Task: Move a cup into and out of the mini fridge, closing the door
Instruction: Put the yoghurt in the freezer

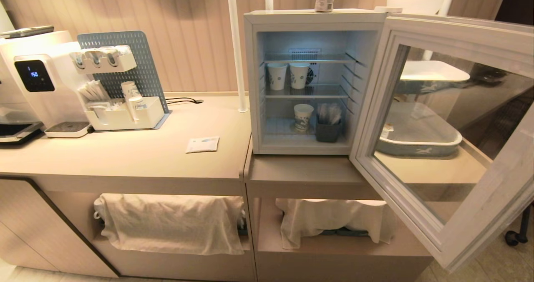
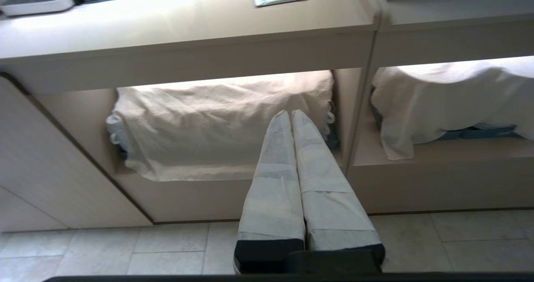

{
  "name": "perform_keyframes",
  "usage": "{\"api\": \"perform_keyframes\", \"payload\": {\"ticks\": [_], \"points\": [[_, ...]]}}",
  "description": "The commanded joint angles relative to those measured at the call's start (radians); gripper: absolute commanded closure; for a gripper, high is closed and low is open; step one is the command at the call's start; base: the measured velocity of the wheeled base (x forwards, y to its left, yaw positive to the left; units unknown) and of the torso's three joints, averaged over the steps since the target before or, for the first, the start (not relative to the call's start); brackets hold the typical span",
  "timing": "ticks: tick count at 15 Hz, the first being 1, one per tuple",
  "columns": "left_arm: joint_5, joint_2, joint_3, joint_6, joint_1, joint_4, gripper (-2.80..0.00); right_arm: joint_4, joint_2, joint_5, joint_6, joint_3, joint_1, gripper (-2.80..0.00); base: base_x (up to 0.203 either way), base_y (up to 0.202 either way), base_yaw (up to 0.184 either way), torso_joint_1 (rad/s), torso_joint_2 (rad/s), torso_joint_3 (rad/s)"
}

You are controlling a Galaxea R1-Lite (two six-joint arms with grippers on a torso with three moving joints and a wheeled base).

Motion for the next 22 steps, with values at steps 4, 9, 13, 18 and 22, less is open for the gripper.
{"api": "perform_keyframes", "payload": {"ticks": [4, 9, 13, 18, 22], "points": [[0.0, 0.0, -0.001, -0.005, 0.001, 0.002, 0.0, 0.0, 0.001, 0.0, -0.001, 0.0, 0.0, 0.0, 0.0, 0.189, -0.001, 0.002, 0.0, 0.001], [0.0, 0.0, -0.001, -0.006, 0.001, 0.002, 0.0, 0.0, 0.001, 0.0, -0.001, 0.0, 0.0, 0.0, 0.0, 0.191, -0.001, 0.002, 0.0, 0.001], [0.0, 0.0, -0.001, -0.006, 0.001, 0.002, 0.0, 0.0, 0.001, 0.0, -0.001, 0.0, 0.0, 0.0, 0.0, 0.191, 0.0, 0.003, 0.01, 0.002], [0.002, 0.0, -0.002, -0.006, 0.001, 0.007, 0.0, 0.0, 0.001, 0.0, -0.001, 0.0, 0.0, 0.0, 0.0, 0.068, 0.001, 0.001, 0.0, 0.003], [0.002, 0.0, -0.002, -0.004, 0.001, 0.007, 0.0, 0.0, 0.001, 0.0, -0.001, 0.0, 0.0, 0.0, 0.149, 0.003, 0.0, 0.003, 0.0, 0.002]]}}
